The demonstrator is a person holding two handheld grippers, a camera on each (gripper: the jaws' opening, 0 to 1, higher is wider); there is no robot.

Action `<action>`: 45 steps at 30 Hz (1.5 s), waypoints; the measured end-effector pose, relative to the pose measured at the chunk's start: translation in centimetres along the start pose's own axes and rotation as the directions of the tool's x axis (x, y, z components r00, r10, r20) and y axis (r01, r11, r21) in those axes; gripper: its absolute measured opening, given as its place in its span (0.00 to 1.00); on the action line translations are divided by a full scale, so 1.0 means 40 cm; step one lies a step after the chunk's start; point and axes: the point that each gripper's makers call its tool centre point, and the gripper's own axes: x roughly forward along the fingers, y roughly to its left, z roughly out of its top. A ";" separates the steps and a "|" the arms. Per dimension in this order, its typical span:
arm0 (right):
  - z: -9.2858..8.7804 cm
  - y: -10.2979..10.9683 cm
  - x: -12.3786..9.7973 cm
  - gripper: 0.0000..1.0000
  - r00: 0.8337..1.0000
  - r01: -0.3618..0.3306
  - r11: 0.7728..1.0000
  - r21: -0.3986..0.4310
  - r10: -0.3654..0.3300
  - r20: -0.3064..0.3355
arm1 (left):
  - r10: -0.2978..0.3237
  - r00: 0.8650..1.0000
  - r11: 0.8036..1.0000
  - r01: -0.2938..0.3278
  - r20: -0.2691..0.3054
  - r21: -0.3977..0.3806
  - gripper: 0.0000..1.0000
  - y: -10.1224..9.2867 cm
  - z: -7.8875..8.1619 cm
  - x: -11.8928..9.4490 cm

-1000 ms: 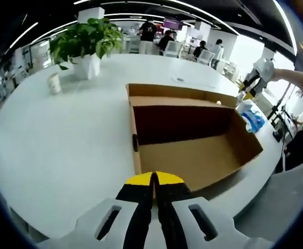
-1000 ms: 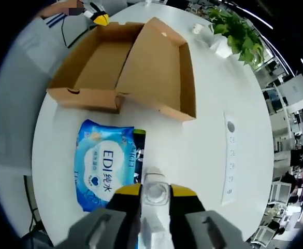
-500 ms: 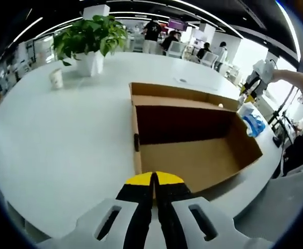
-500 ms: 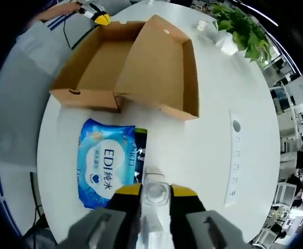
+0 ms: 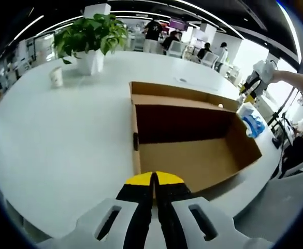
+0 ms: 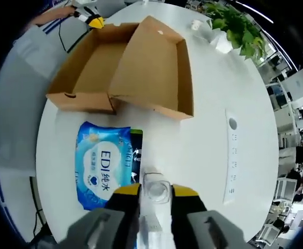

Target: Operate the shoe box by opening the lid, removing the specified soft item, and placing it in the target area until the item is outside and the box remains undamaged.

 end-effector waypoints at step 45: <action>0.261 -0.094 -0.012 0.29 0.939 -0.108 0.692 0.714 -0.164 0.301 | -0.019 0.999 0.999 0.018 -0.034 -0.028 0.00 -0.033 -0.024 0.013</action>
